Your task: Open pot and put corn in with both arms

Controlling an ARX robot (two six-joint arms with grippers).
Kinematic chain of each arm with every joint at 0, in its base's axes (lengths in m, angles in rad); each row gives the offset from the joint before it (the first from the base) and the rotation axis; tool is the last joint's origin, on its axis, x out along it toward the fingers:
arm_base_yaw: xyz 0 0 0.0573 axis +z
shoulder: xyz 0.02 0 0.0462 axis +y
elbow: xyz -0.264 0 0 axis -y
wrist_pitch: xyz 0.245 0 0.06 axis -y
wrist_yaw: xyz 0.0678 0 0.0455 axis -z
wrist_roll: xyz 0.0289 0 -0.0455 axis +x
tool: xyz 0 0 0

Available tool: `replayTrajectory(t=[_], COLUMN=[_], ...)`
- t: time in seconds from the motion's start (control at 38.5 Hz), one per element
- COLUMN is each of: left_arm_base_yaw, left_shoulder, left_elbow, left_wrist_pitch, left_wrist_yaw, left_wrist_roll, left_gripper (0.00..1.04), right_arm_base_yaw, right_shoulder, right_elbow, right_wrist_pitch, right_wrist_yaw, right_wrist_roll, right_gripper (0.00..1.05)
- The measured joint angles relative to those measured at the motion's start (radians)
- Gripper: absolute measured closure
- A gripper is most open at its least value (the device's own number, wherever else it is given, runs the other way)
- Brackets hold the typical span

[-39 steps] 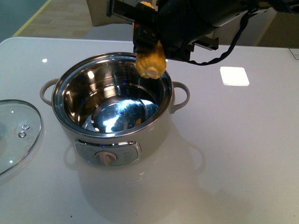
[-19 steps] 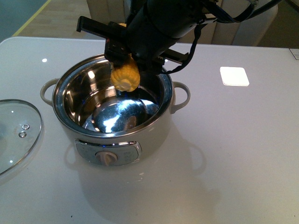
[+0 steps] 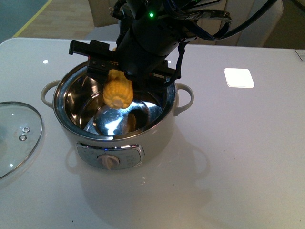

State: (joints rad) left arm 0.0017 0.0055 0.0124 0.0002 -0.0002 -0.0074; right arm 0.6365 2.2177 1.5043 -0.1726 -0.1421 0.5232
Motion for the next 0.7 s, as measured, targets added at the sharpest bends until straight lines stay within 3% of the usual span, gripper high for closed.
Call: replayTrajectory(t=[0.26, 0.49, 0.7], left_arm_base_yaw=[0.000, 0.000, 0.000], left_shoulder=[0.000, 0.000, 0.000], left_elbow=[0.000, 0.000, 0.000], left_wrist_pitch=[0.000, 0.000, 0.000], left_wrist_yaw=[0.000, 0.000, 0.000], left_wrist_roll=[0.000, 0.000, 0.000], left_gripper=[0.07, 0.07, 0.07], right_arm_base_yaw=[-0.002, -0.068, -0.237], right_shoulder=[-0.001, -0.140, -0.479], right_elbow=[-0.002, -0.136, -0.420], right_wrist_pitch=[0.007, 0.109, 0.240], right_wrist_yaw=[0.000, 0.012, 0.105], right_wrist_roll=[0.011, 0.056, 0.034], right_gripper=[0.07, 0.09, 0.09])
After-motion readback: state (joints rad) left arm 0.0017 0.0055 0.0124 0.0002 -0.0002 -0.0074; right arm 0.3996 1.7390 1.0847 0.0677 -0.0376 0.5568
